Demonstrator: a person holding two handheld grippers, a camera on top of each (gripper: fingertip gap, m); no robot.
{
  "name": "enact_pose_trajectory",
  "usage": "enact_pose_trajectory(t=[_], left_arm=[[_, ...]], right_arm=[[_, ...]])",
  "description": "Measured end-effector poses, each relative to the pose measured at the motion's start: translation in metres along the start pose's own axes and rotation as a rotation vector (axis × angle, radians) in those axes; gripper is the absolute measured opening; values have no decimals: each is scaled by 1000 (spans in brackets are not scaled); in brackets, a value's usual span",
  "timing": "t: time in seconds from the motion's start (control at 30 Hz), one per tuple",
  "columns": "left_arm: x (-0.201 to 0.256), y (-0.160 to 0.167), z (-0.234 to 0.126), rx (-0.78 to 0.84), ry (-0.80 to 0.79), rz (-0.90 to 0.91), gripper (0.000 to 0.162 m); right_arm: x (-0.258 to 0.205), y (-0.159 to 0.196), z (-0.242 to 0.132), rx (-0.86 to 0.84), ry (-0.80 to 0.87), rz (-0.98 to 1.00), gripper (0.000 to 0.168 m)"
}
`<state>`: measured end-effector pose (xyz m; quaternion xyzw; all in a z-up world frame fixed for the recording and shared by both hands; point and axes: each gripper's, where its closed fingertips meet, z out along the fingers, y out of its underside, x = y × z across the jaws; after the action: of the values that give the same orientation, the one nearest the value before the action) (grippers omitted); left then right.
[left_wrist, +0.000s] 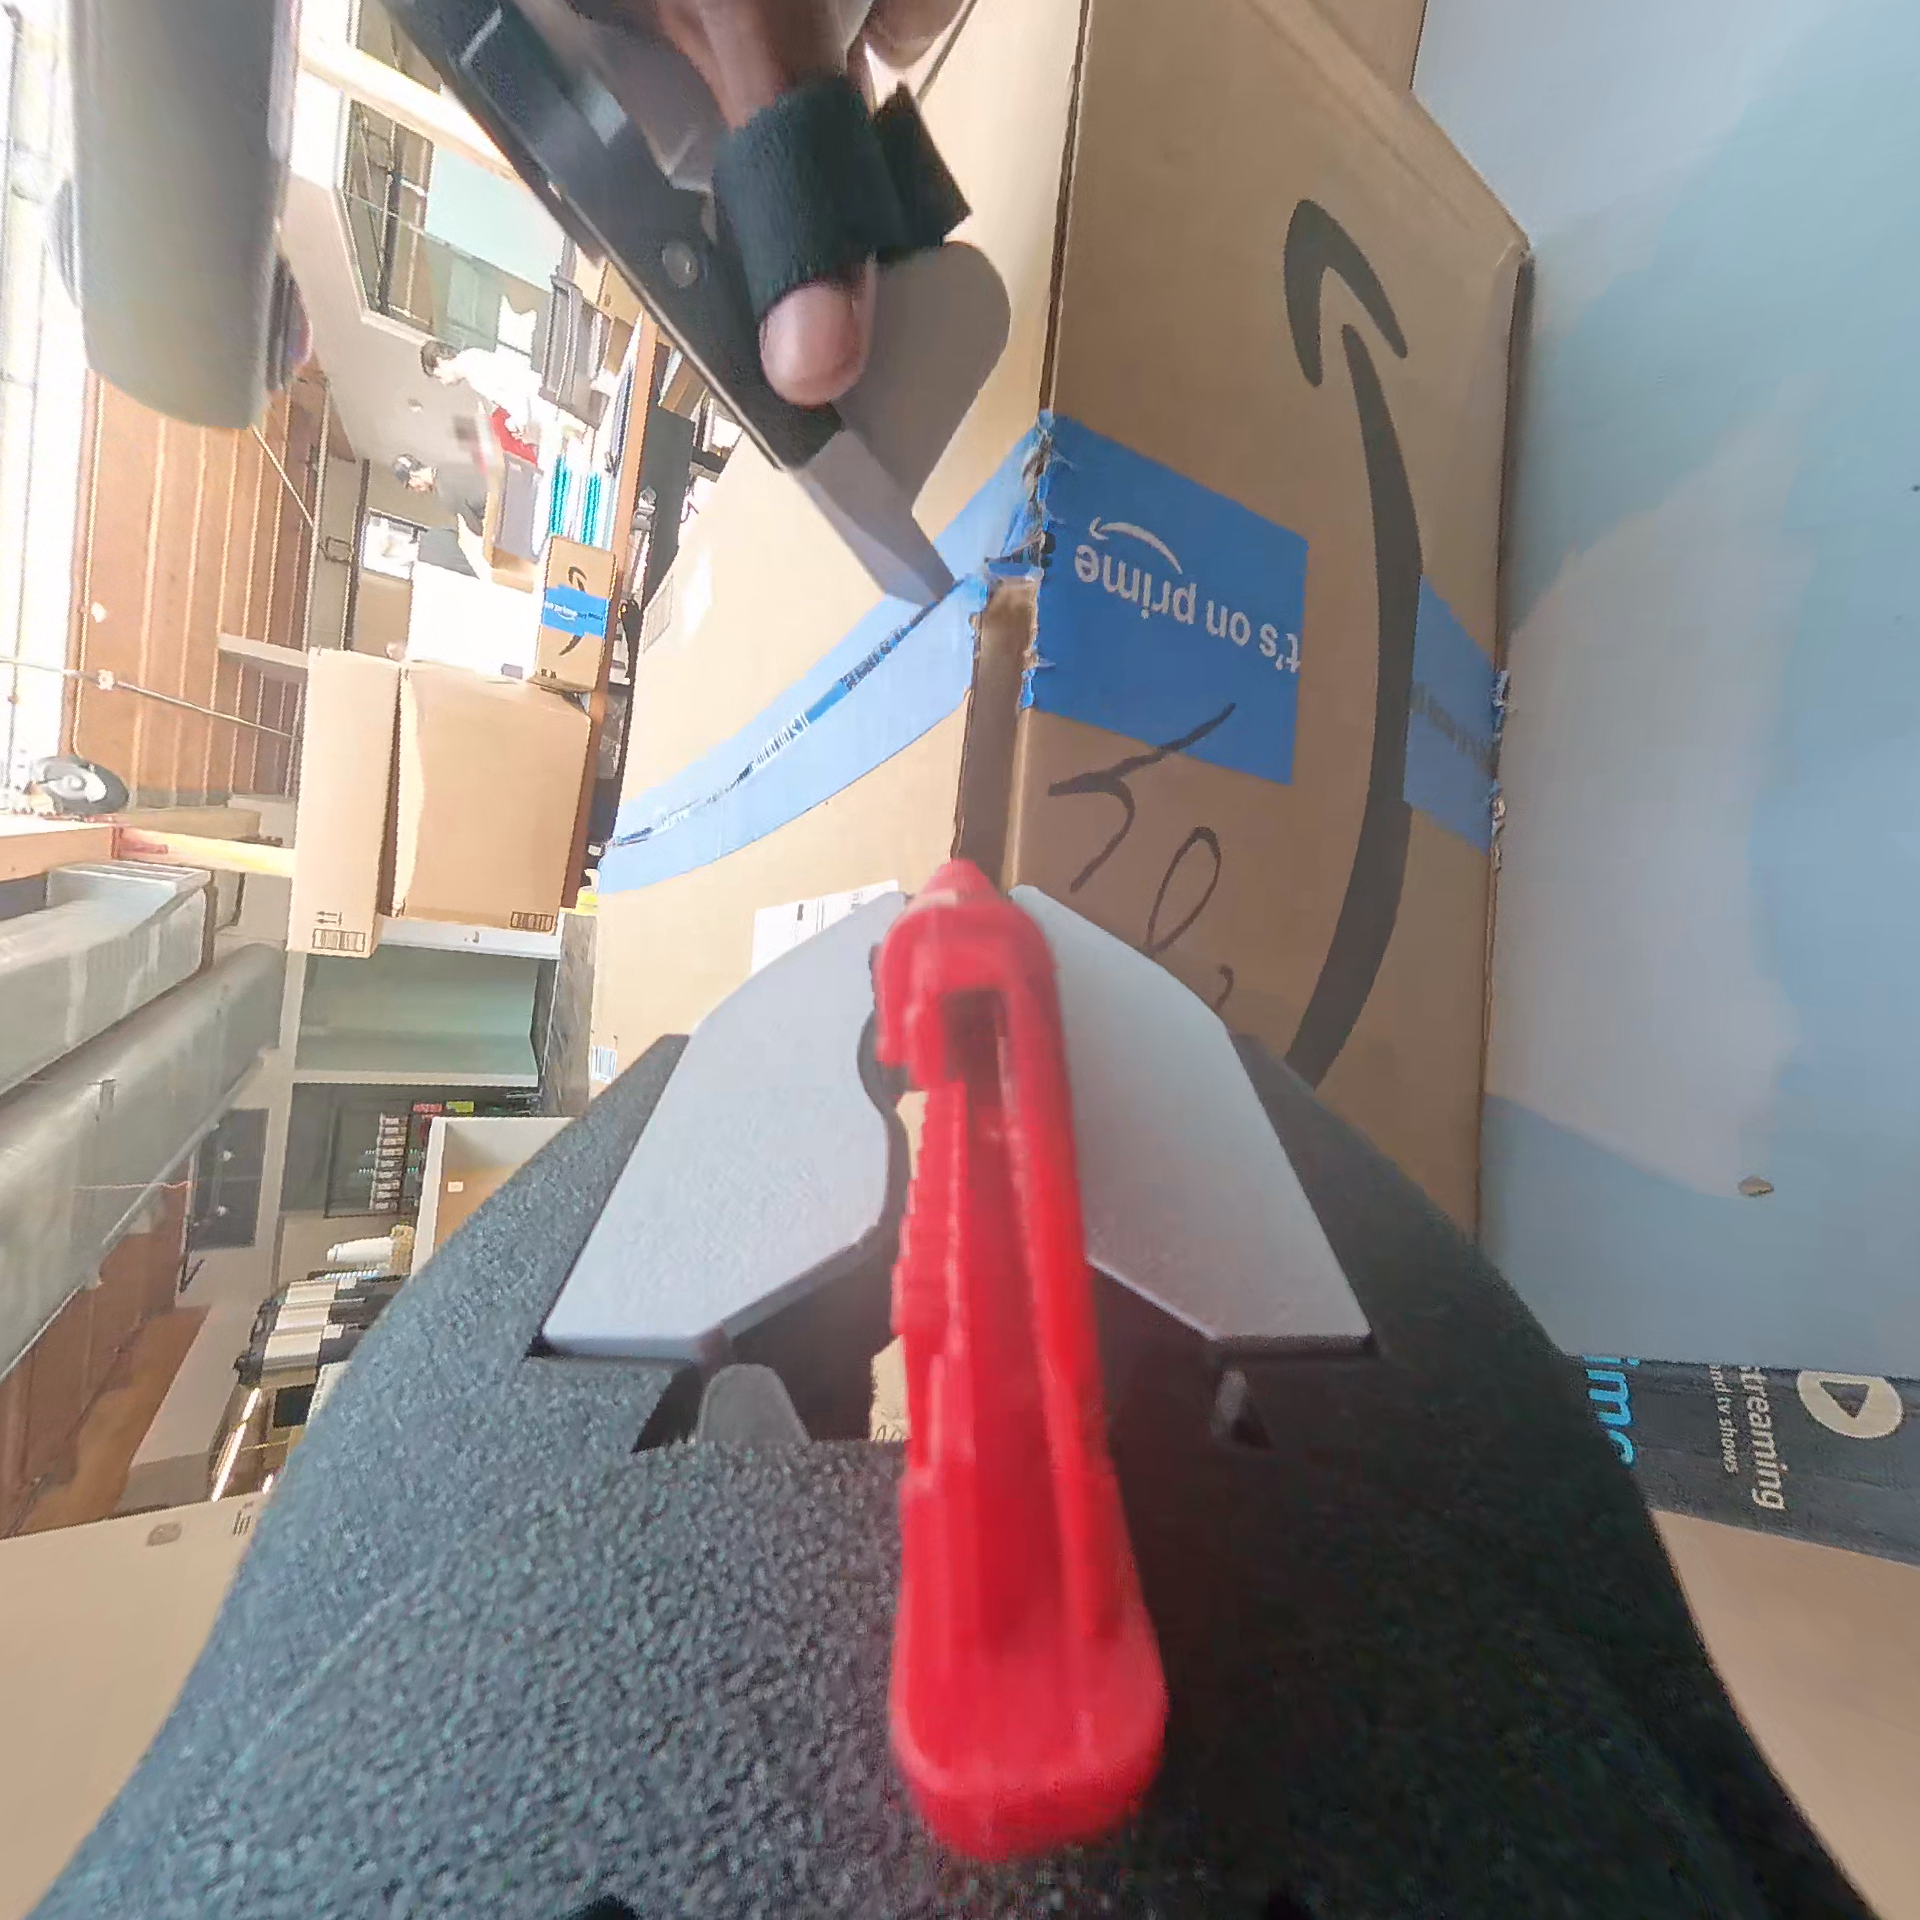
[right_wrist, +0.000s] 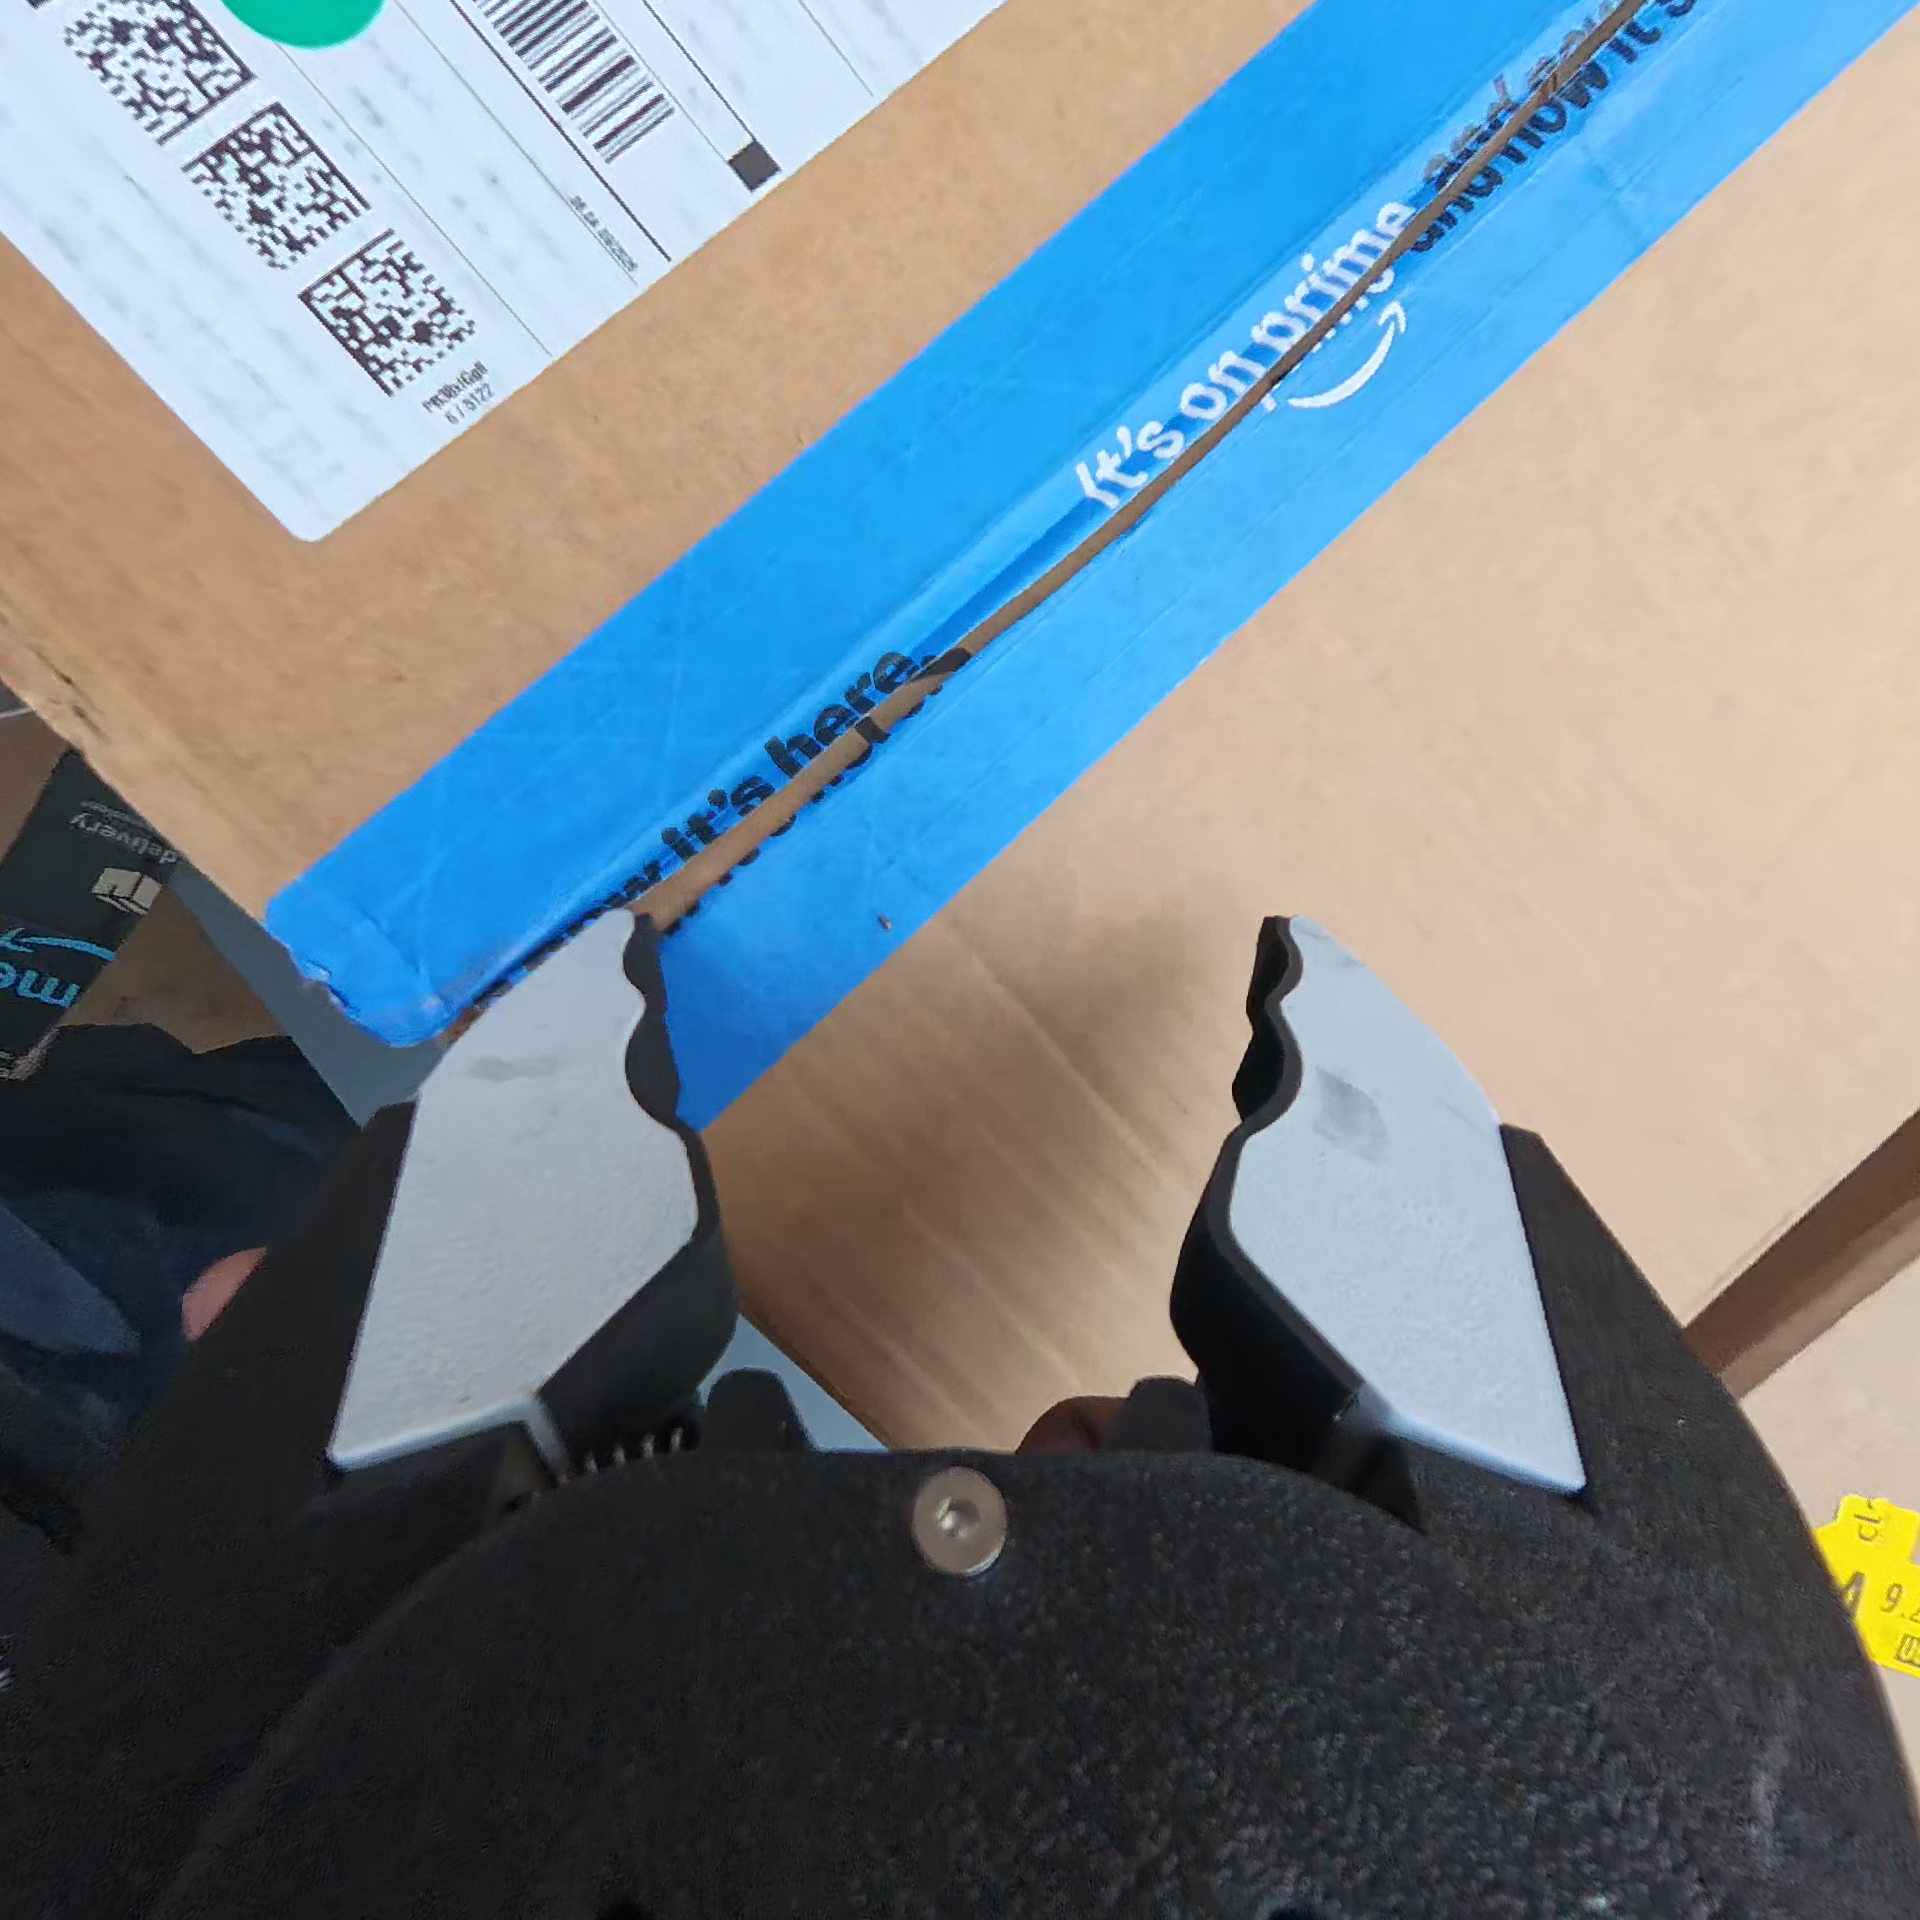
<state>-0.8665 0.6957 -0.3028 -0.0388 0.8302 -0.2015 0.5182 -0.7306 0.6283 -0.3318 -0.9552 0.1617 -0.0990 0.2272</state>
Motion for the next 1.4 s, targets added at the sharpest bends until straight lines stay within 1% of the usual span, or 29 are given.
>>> enact_pose_trajectory(t=[0.03,0.13,0.23,0.37,0.47,0.57,0.8,1.07,1.2,1.3,1.4], left_arm=[[0,-1,1,5,2,4,14],[0,-9,3,26,6,14,14],[-1,-16,5,48,-3,18,13],[0,-30,12,98,8,32,11],[9,-32,22,112,22,73,10],[7,-37,26,129,14,74,10],[11,-64,25,212,20,74,10],[11,-95,42,306,18,131,10],[10,-99,52,302,24,136,10],[11,-91,57,265,28,125,10],[12,-87,52,252,36,116,11]], right_arm=[[-2,-1,3,-13,-19,7,105],[-7,-2,9,-31,-94,42,102],[-8,-2,11,-42,-134,65,103],[-9,-2,12,-58,-138,56,103],[-8,-3,12,-53,-135,67,101],[-8,-3,12,-56,-126,63,101],[-8,-2,12,-59,-132,78,101],[-9,-3,13,-67,-133,74,101],[-9,-3,13,-66,-132,75,101],[-10,-4,13,-61,-130,77,101],[-10,-5,13,-54,-134,89,102]])
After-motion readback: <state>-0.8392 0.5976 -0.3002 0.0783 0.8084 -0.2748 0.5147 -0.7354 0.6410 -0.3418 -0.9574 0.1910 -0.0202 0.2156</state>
